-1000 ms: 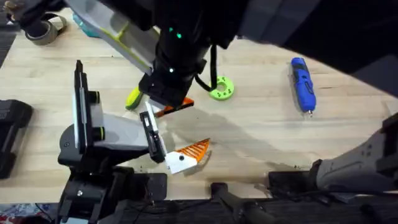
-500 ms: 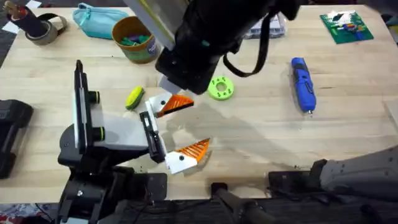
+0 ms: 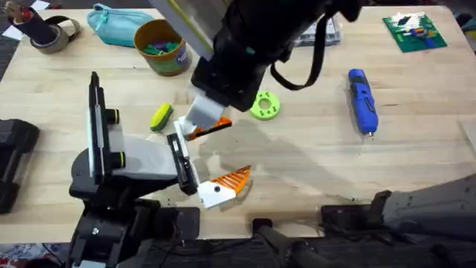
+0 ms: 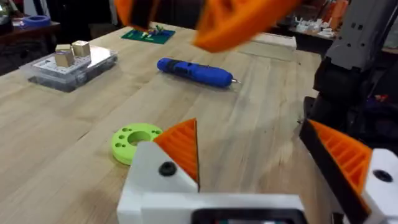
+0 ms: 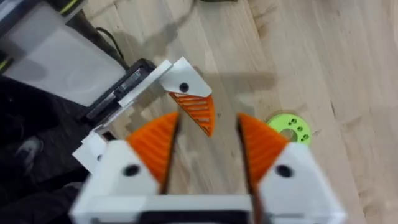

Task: Pick up the gripper from the table and insert it into the empty holder that is missing its gripper. Then pick up a screw, insert it into the mounting hole, and use the screwdriver to tighten it. Finally, clean up the table by picking up the vegetable and placing it into the bucket.

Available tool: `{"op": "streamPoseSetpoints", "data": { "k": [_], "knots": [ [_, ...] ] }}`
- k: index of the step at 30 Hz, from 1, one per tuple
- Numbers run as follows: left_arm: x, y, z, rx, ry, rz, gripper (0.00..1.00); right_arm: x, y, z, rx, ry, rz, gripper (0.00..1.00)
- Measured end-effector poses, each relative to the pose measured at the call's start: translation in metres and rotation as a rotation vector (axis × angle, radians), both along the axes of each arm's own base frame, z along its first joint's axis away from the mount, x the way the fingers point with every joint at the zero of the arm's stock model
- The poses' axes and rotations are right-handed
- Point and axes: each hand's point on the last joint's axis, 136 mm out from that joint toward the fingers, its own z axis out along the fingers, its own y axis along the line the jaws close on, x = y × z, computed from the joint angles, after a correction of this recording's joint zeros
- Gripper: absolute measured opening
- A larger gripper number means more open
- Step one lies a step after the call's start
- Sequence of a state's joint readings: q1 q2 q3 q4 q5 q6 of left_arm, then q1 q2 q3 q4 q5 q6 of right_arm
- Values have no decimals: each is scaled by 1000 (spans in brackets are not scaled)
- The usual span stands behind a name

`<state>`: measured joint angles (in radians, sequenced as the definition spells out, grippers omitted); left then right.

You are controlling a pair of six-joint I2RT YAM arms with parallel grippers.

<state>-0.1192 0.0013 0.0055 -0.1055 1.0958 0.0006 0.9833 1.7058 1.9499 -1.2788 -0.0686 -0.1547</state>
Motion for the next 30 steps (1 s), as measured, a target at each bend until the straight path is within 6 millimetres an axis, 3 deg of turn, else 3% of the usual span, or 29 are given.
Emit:
{"op": "streamPoseSetpoints", "data": {
  "k": [2, 4, 10, 17, 25, 30],
  "knots": [
    [0, 0, 0, 0, 0, 0, 987, 0, 0, 0, 0, 0, 1, 899],
    [0, 0, 0, 0, 0, 0, 987, 0, -1, 0, -3, -1, 3, 987],
    [0, 0, 0, 0, 0, 0, 987, 1, -10, -1, 24, -18, -14, 997],
    [0, 0, 0, 0, 0, -1, 987, 6, -53, -10, 134, -78, -97, 996],
    [0, 0, 0, 0, 0, 0, 987, -27, -97, -38, 115, -1, -99, 997],
    [0, 0, 0, 0, 0, 0, 986, -54, -109, -51, 58, 83, 0, 997]
  ]
}}
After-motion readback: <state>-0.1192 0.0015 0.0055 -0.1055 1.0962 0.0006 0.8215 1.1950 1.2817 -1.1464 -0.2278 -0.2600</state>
